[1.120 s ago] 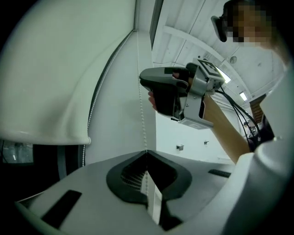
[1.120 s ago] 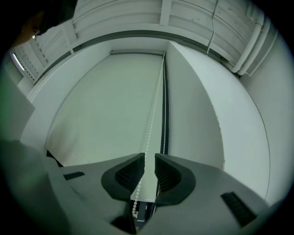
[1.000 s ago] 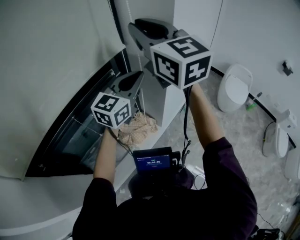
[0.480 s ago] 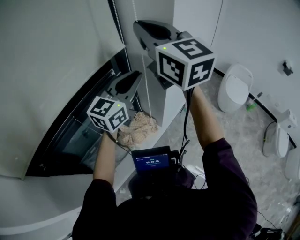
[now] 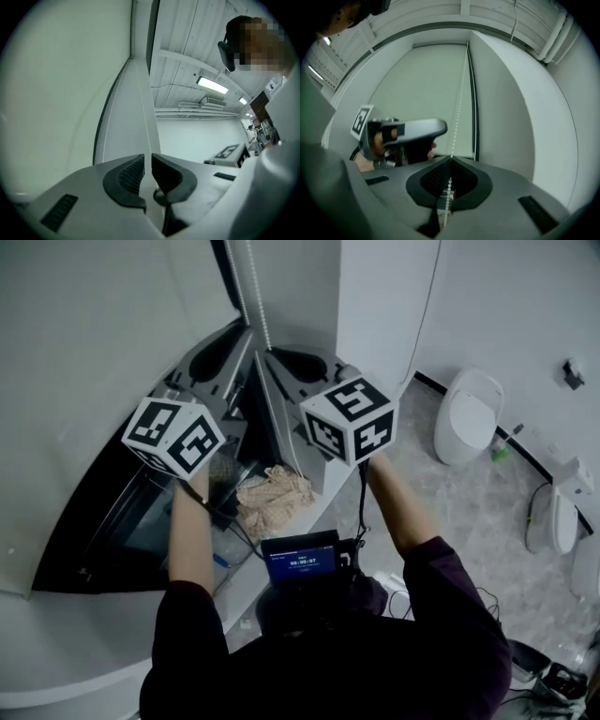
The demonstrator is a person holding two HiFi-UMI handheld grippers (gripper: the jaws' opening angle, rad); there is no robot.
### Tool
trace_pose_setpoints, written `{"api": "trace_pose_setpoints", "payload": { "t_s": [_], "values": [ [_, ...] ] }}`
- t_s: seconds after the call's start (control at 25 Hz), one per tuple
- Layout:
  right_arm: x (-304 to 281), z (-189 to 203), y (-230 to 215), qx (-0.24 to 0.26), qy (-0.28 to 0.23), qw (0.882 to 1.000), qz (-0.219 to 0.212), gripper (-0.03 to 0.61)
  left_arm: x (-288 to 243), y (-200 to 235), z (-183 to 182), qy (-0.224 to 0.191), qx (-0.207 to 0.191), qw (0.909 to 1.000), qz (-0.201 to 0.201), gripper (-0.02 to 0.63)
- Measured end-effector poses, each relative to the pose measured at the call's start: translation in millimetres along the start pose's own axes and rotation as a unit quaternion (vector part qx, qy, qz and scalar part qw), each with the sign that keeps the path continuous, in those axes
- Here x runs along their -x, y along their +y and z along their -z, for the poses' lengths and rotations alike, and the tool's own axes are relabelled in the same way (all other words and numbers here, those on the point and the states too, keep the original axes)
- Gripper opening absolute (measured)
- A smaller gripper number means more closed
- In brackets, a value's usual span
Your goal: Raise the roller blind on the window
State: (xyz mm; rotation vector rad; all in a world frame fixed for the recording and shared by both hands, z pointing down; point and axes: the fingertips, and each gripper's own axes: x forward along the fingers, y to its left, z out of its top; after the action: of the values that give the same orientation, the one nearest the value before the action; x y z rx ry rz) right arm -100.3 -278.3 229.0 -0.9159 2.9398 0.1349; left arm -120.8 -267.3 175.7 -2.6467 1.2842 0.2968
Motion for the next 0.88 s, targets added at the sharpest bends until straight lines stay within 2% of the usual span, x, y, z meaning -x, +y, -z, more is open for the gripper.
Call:
{"api": "trace_pose_setpoints", "payload": {
  "t_s": [0.24, 0.32, 0.76, 0.88],
  "values": [
    [9, 126, 24, -0.054, 0.093, 0.994, -0.014, 0.010, -11, -8, 7, 0.014, -0.001, 0.9998, 0.012, 0.017],
    [15, 148, 28, -0.073, 0.105, 0.992, -0.017, 0.009, -12, -6, 12, 0.020, -0.002, 0.9998, 0.008, 0.017],
    [23, 147, 27, -0.075, 0.105, 0.991, -0.025, 0.010, -21, -4, 8, 0.024, -0.012, 0.9996, 0.005, 0.015],
    [23, 148, 33, -0.076, 0.109, 0.990, -0.041, 0.011, -18, 3, 10, 0.028, -0.031, 0.9991, -0.006, 0.015]
  ]
}}
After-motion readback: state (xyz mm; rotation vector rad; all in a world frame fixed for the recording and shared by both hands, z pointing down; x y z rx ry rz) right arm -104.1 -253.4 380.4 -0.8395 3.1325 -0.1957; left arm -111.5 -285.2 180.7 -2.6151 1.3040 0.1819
